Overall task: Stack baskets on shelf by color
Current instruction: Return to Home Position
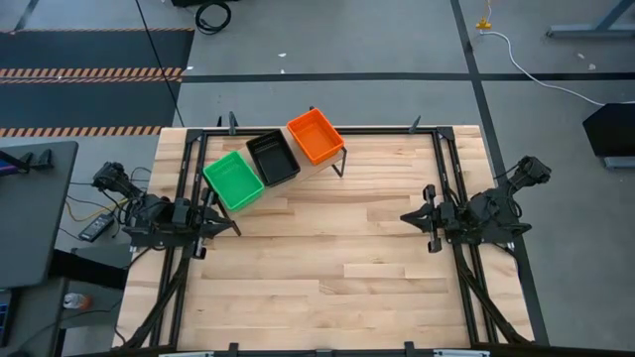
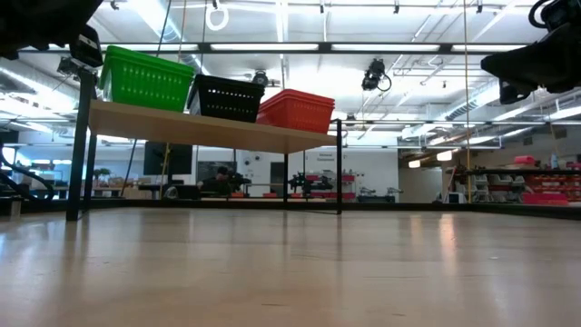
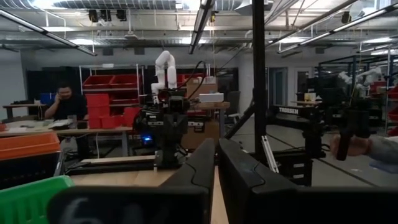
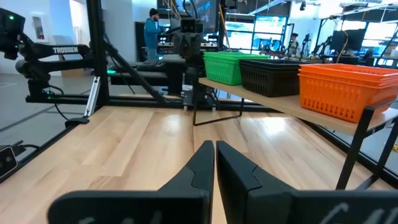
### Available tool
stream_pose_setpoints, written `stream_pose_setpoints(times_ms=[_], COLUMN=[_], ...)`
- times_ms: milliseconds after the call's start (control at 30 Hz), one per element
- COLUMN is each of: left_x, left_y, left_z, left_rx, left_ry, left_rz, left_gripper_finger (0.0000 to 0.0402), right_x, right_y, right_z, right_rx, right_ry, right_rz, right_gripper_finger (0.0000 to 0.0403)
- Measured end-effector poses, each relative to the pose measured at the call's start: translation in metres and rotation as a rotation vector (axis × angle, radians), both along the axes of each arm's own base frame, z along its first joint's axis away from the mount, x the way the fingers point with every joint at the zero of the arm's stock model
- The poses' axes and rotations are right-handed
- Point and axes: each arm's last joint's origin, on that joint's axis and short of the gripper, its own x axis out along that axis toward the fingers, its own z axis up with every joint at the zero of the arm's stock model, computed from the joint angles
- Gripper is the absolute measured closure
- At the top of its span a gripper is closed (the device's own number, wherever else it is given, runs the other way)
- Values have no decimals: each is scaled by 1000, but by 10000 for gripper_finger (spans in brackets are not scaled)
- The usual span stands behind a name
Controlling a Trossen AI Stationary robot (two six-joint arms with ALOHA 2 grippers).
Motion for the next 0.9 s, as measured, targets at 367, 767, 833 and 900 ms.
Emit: stream_pose_setpoints(times_ms=[367, 767, 833, 900], left_x=[0, 0, 0, 0], left_y=[0, 0, 0, 0], left_z=[0, 0, 0, 0], left_rx=[5, 7, 7, 7], left_ry=[-1, -1, -1, -2], left_rz=[1, 1, 1, 1], left_gripper_finger=[368, 378, 375, 372], right_x=[0, 0, 0, 0], right_y=[0, 0, 0, 0], right_z=[0, 0, 0, 0], right_rx=[0, 1, 1, 1], right_ry=[-1, -1, -1, -1], right_rz=[0, 0, 0, 0], right_gripper_finger=[379, 378, 378, 378])
